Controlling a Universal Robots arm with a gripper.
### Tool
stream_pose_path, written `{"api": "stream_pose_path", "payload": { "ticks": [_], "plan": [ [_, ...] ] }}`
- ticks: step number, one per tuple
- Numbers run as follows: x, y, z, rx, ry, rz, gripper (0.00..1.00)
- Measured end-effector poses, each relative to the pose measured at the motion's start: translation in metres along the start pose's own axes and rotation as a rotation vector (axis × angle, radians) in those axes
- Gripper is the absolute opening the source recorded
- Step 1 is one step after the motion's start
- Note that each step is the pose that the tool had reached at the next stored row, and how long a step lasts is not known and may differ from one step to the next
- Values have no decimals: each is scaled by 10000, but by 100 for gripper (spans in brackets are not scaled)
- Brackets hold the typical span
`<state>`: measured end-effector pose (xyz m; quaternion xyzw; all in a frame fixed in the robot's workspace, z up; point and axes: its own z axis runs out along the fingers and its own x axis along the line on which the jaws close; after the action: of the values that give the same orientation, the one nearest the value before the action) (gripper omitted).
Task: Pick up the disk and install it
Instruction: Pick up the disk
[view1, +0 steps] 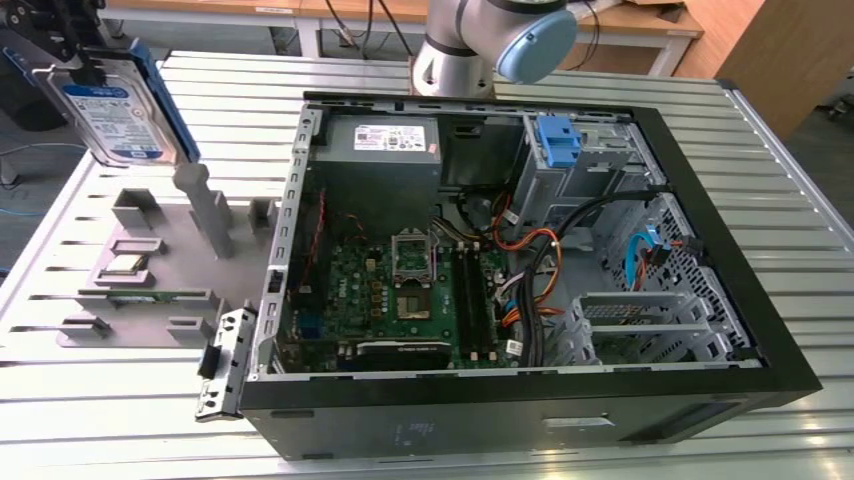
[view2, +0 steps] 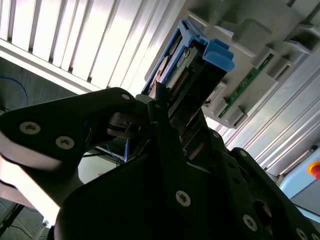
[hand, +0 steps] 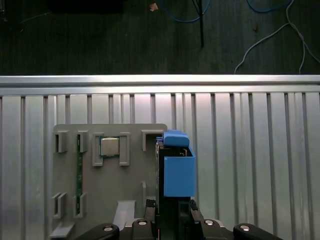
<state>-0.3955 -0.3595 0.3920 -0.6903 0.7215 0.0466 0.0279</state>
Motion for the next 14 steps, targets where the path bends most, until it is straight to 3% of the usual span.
{"api": "stream_pose_path", "payload": {
  "ticks": [14],
  "plan": [
    [-19,5,-177,-2,-24,-1,35]
  ]
}}
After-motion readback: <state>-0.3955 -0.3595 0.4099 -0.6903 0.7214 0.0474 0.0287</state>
